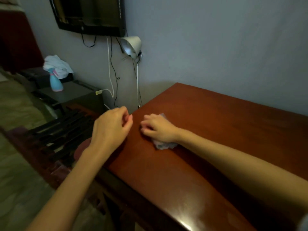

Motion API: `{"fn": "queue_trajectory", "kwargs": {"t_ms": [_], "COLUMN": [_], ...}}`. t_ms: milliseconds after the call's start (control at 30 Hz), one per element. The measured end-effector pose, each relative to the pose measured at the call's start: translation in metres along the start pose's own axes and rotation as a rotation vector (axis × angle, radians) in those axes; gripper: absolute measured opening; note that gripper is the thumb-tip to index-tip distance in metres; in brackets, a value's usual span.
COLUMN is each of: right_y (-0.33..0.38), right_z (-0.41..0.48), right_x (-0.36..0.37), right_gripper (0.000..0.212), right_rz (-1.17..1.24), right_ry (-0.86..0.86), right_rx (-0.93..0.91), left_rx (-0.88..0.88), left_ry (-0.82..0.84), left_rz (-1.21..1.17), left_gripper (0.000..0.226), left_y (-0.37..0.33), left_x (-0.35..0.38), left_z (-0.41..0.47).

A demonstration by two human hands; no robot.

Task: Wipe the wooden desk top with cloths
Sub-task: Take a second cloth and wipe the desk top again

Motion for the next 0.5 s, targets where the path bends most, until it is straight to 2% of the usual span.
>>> {"fn": "queue_trajectory", "kwargs": {"t_ms": [167, 267, 400, 500], "right_y": [0.08, 0.099, 0.043, -0.05], "right_z": [-0.048, -0.087, -0.095, -0.068], "right_x": [-0.009, -0.019, -0.032, -0.033], "right_gripper": [0.025, 0.022, 0.02, 0.024], "right_rz": [0.125, 0.188, 0.21, 0.13], "right_ry": [0.026, 0.093, 0.074, 0.007], "right_rx": [-0.244, -0.317, -0.199, 0.079], "left_rx": [-0.114, -0.136, -0.126, -0.11], "left_ry": [0.138, 0.137, 0.132, 0.11], "left_rz": [0.115, 0.097, 0.045, 0.049], "left_gripper": [0.026, 0.028, 0.027, 0.028], "left_y": [0.04, 0.041, 0.041, 0.042], "left_x": [0.008, 0.016, 0.016, 0.016], "left_z": [-0.01, -0.014, -0.016, -0.018]}}
Point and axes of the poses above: each hand's wrist, its own z-axis towards the middle knuckle, its own x-axis out of the palm, y = z × x, the point moved 5 cm from there along z, towards the middle knuckle, and after that the axes turned 7 degrees about -y, right-handed, at the moved point
